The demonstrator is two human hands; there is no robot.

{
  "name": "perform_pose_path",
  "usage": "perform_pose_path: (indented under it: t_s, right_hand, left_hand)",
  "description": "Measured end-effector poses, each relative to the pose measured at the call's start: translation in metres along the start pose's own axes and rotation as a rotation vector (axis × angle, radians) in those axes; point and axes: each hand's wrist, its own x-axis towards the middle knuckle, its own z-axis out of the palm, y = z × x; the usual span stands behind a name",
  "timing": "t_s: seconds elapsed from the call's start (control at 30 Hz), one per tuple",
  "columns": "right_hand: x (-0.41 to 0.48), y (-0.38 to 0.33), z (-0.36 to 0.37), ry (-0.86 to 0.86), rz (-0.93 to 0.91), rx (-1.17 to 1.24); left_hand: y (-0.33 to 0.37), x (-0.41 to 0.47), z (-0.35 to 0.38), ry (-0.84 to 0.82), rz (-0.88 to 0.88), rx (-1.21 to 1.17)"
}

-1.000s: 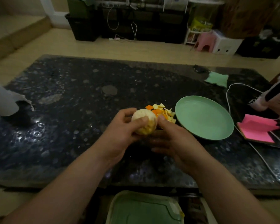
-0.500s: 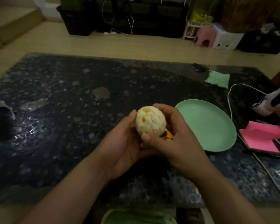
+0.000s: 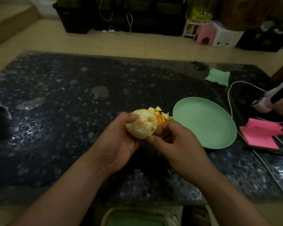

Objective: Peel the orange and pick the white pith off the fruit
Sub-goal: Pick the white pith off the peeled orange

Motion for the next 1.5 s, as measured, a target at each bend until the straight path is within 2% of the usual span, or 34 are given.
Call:
perform_pose_path:
  t_s: [0.13,0.3,0.43,0.67,0.8,0.93,1.2,1.5]
  right_hand:
    - [0.005,-0.006,-0.005,-0.036,0.043,-0.049]
    - [0.015,-0.008,-0.018,-0.074,0.113,0.020]
    - [0.010,0.002,-0.012,-0.019,0.126,0.080]
    - [0.014,0.003,-0.011,0.021,0.090,0.011]
    - [0.010,0.001,-0.012,0.048,0.025,-0.178]
    - [0.007,-0.003,-0.012,0.038,-0.005,-0.167]
    - [0.007,-0.005,-0.014,-0.028,-0.035,-0.162]
    - [0.005,-0.002,-0.008,0.006,-0.127,-0.319]
  left_hand:
    - [-0.002,0.005,-0.007,0.081,-0.019,0.193]
    - [-0.007,0.005,-0.008,0.146,-0.001,0.152]
    - [-0.016,0.007,-0.004,0.146,0.011,0.124]
    - [-0.018,0.012,-0.002,0.207,0.079,0.130]
    - [-0.016,0.014,-0.002,0.181,0.158,0.237]
    - [-0.013,0.011,-0.004,0.138,0.217,0.330]
    - [-0.010,0.005,-0.005,0.108,0.198,0.332]
    - [-0.016,0.000,0.000,0.139,0.191,0.394]
